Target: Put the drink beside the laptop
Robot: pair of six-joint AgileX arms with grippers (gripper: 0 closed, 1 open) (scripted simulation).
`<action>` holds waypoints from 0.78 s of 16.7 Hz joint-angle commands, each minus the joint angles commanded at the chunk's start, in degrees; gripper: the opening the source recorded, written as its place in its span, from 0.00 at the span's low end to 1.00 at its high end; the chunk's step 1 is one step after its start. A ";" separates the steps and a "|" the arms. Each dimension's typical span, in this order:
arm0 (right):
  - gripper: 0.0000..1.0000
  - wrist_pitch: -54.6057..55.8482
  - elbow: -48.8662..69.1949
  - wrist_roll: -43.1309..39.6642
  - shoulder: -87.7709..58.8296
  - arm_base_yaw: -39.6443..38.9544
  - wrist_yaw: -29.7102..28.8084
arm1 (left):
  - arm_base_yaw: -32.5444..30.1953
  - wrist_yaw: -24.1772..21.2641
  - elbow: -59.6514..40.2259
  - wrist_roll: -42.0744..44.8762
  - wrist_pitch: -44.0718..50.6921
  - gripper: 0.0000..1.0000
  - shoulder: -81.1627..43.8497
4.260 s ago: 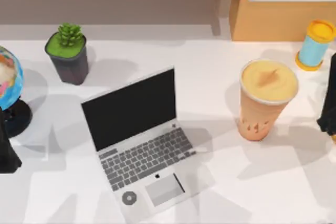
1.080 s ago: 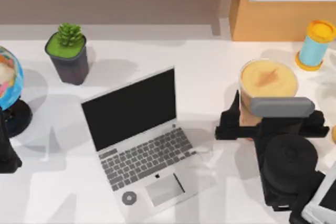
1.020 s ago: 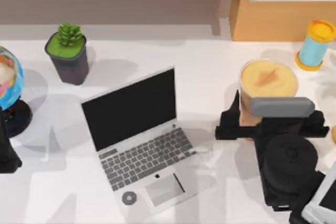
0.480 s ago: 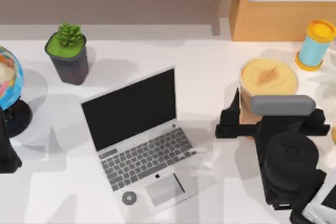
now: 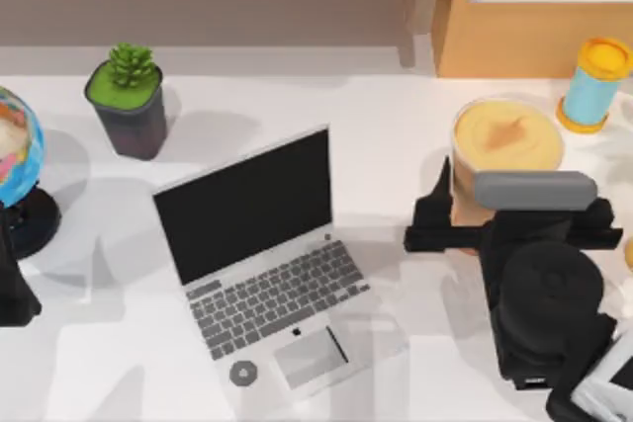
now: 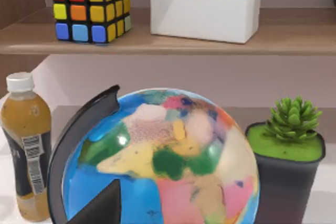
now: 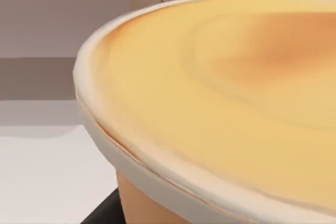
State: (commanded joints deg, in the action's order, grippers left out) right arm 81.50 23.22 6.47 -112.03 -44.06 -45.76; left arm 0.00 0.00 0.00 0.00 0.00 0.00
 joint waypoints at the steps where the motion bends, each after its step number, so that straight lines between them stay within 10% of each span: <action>1: 0.00 0.38 0.67 0.17 0.91 -0.42 -0.19 | 0.00 0.00 0.00 0.00 0.00 1.00 0.00; 13: 0.00 -11.63 2.20 4.65 11.68 -13.54 -9.49 | 0.00 0.00 0.00 0.00 0.00 1.00 0.00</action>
State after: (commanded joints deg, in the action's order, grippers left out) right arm 69.87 25.42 11.11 -100.34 -57.60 -55.25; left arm 0.00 0.00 0.00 0.00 0.00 0.00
